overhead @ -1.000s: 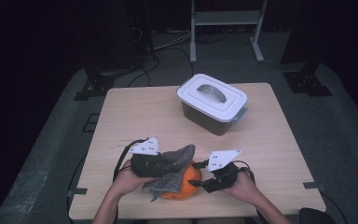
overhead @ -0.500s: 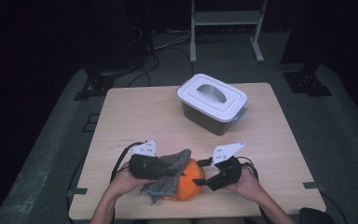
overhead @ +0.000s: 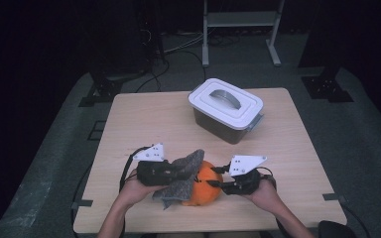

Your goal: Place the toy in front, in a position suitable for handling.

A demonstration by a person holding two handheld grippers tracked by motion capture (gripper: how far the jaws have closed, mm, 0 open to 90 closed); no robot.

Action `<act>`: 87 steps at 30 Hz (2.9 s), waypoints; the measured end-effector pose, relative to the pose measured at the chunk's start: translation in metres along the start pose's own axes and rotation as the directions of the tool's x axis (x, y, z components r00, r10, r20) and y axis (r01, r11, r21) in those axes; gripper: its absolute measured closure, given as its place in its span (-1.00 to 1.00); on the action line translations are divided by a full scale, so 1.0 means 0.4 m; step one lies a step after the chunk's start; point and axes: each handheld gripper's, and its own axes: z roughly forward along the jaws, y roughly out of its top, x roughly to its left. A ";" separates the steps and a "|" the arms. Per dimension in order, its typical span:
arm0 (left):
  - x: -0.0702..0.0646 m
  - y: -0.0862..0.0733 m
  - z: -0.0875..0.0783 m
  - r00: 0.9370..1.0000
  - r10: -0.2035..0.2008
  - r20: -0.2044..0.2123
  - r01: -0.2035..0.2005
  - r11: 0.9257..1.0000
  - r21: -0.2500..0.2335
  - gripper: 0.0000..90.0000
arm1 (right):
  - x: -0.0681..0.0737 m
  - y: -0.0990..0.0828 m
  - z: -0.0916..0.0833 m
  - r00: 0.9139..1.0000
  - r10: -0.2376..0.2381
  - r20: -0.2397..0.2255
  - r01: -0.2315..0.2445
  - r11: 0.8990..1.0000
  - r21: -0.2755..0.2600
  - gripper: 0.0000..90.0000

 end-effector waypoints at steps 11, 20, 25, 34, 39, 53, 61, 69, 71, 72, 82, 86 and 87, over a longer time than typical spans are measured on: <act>-0.016 -0.005 0.035 0.991 -0.003 0.134 -0.004 0.999 0.049 0.70 | -0.050 -0.022 -0.004 0.972 0.203 -0.119 -0.193 0.977 0.092 -0.25; -0.048 0.037 0.035 0.993 0.048 0.112 -0.051 0.998 0.025 0.70 | 0.002 -0.006 0.013 0.989 0.075 -0.126 -0.065 0.995 0.082 -0.10; -0.016 0.012 0.021 0.998 0.003 0.061 -0.006 0.999 0.036 0.70 | -0.023 -0.022 0.004 0.984 0.105 -0.146 -0.093 0.992 0.091 -0.05; -0.017 -0.001 0.039 0.992 -0.013 0.125 0.011 1.000 0.016 0.70 | -0.050 -0.010 0.004 0.951 0.242 -0.194 -0.216 0.966 0.144 -0.44; -0.029 0.010 0.045 0.991 0.008 0.132 -0.010 1.000 0.012 0.70 | -0.036 -0.019 0.015 0.972 0.182 -0.150 -0.161 0.977 0.143 -0.10; -0.021 -0.004 0.040 0.993 -0.015 0.118 0.013 1.000 0.019 0.72 | -0.055 -0.021 0.000 0.986 0.112 -0.121 -0.097 0.987 0.127 -0.05; -0.036 -0.004 0.065 0.980 -0.034 0.197 0.030 0.999 0.021 0.72 | -0.076 -0.025 -0.011 0.945 0.257 -0.201 -0.222 0.958 0.181 -0.38; -0.035 0.025 0.027 0.995 0.002 0.099 0.000 1.000 -0.026 0.72 | -0.045 -0.021 -0.003 0.977 0.145 -0.157 -0.127 0.985 0.120 0.10; -0.027 0.032 0.006 0.999 -0.002 0.053 0.005 0.998 -0.057 0.72 | -0.031 -0.013 -0.002 0.983 0.100 -0.156 -0.086 0.992 0.093 0.12; -0.022 0.032 -0.001 0.999 -0.007 0.036 0.009 0.998 -0.058 0.72 | -0.022 -0.009 -0.001 0.986 0.069 -0.151 -0.057 0.995 0.079 0.12; 0.020 -0.018 -0.004 0.996 -0.071 0.054 0.070 0.998 0.006 0.71 | -0.062 -0.030 -0.008 0.980 0.131 -0.151 -0.113 0.986 0.119 0.11; 0.011 -0.018 0.009 0.993 -0.066 0.095 0.066 0.998 0.009 0.71 | -0.071 -0.024 -0.015 0.967 0.178 -0.181 -0.156 0.979 0.133 -0.22; 0.006 -0.014 0.013 0.992 -0.057 0.116 0.057 0.998 0.004 0.71 | -0.070 -0.019 -0.020 0.967 0.178 -0.184 -0.156 0.979 0.128 -0.26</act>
